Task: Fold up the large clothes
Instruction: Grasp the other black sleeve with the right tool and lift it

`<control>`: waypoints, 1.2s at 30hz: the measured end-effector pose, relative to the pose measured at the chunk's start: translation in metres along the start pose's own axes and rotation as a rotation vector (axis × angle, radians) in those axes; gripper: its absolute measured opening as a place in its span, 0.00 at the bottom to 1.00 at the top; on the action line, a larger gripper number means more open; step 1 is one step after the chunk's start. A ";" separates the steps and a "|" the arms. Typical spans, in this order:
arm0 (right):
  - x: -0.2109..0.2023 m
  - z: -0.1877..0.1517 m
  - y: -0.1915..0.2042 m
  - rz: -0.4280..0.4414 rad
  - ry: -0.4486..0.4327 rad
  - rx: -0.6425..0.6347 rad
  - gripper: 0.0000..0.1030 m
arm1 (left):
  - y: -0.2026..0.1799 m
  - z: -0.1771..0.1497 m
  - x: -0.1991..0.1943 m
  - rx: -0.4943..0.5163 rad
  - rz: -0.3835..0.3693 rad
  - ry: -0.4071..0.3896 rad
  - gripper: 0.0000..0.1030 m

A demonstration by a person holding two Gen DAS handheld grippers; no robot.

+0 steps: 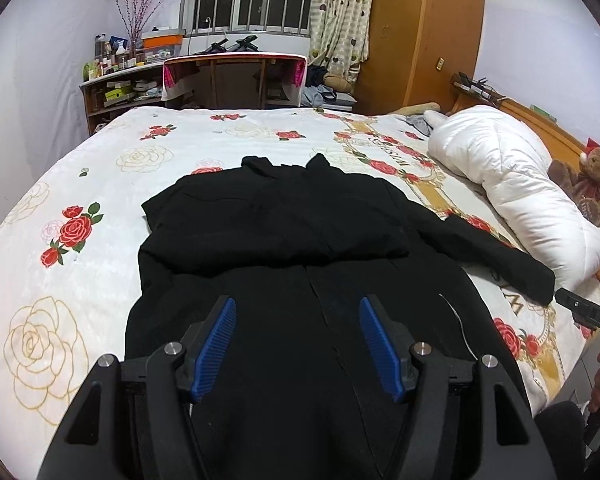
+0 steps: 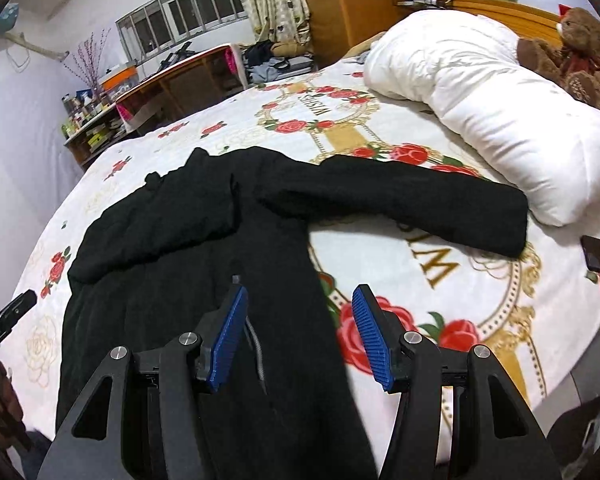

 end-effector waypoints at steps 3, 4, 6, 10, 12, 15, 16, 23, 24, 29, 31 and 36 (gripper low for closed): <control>0.000 -0.001 -0.010 -0.013 -0.004 0.014 0.54 | -0.004 0.003 -0.001 0.005 0.008 -0.001 0.64; 0.002 0.000 -0.015 -0.019 -0.006 0.022 0.54 | -0.005 0.004 0.000 0.005 0.008 0.000 0.64; 0.003 0.000 -0.023 -0.026 -0.008 0.038 0.54 | -0.008 0.005 0.003 0.011 0.014 0.003 0.64; 0.014 0.003 -0.045 -0.044 -0.001 0.078 0.54 | -0.015 0.011 0.014 0.026 0.017 0.015 0.64; 0.020 0.005 -0.054 -0.052 0.006 0.094 0.54 | -0.018 0.014 0.022 0.031 0.019 0.022 0.64; 0.036 0.011 -0.073 -0.063 0.026 0.129 0.54 | -0.022 0.021 0.033 0.035 0.021 0.031 0.64; 0.041 0.013 -0.079 -0.067 0.030 0.140 0.54 | -0.023 0.023 0.038 0.037 0.023 0.035 0.64; 0.077 0.030 -0.120 -0.078 0.055 0.229 0.56 | -0.027 0.040 0.070 0.044 0.027 0.049 0.64; 0.080 0.032 -0.123 -0.076 0.058 0.243 0.57 | -0.028 0.043 0.074 0.045 0.029 0.051 0.64; 0.101 0.041 -0.152 -0.070 0.063 0.321 0.60 | -0.028 0.054 0.094 0.050 0.035 0.060 0.64; 0.108 0.043 -0.161 -0.053 0.066 0.360 0.62 | -0.027 0.055 0.101 0.046 0.035 0.067 0.64; 0.125 0.046 -0.197 0.017 0.056 0.514 0.69 | -0.020 0.053 0.115 0.028 0.040 0.088 0.64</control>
Point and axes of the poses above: each gripper's, at about its wrist camera, not at the fingertips, and x roughly the way its jaws point, y to its left, z to its top, the point moved 7 cm from there along x, roughly the way its jaws point, and after that the axes turned 14 degrees about y, right-handed, at the moved point
